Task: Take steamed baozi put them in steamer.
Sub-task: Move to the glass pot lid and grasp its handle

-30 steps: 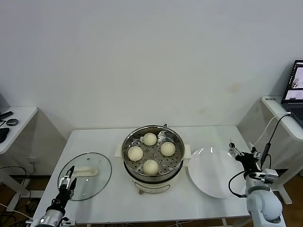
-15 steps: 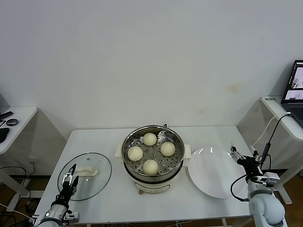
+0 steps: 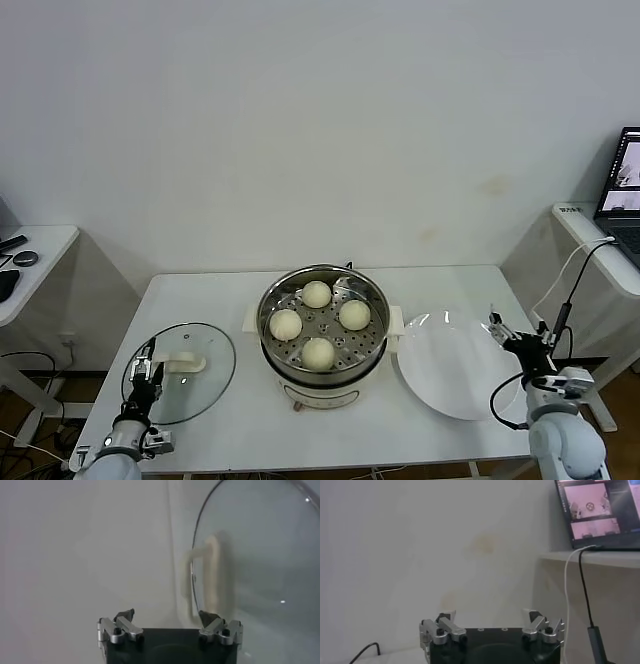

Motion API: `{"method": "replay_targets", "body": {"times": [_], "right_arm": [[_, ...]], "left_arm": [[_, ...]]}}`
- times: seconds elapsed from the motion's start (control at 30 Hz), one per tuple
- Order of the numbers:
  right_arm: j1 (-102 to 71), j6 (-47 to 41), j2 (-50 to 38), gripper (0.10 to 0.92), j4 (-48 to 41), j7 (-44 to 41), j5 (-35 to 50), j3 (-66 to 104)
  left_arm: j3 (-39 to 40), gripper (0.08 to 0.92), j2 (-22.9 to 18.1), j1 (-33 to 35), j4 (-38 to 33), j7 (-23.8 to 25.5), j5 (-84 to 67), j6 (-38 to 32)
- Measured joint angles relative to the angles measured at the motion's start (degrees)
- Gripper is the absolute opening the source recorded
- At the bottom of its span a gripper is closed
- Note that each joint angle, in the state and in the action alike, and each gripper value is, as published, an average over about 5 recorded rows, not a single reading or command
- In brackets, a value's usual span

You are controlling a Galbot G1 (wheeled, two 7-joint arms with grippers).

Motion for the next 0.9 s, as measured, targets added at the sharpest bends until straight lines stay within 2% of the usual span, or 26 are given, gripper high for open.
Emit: {"method": "replay_targets", "body": {"times": [0.27,0.9], "right_arm": [[-0.4,0.3,-0.2,0.823,0.1,0.0,0.0,0.2],[-1.5,0.7,0.0,0.823,0.4,-0.1,0.0,0.4]], "left_arm": [[1.0,0.823,-0.2,-1.4,1.4,0.1,-0.1,0.9],[2.5,0.823,-1.1,-6.7,6.1,-3.2,-0.1,0.0]]}}
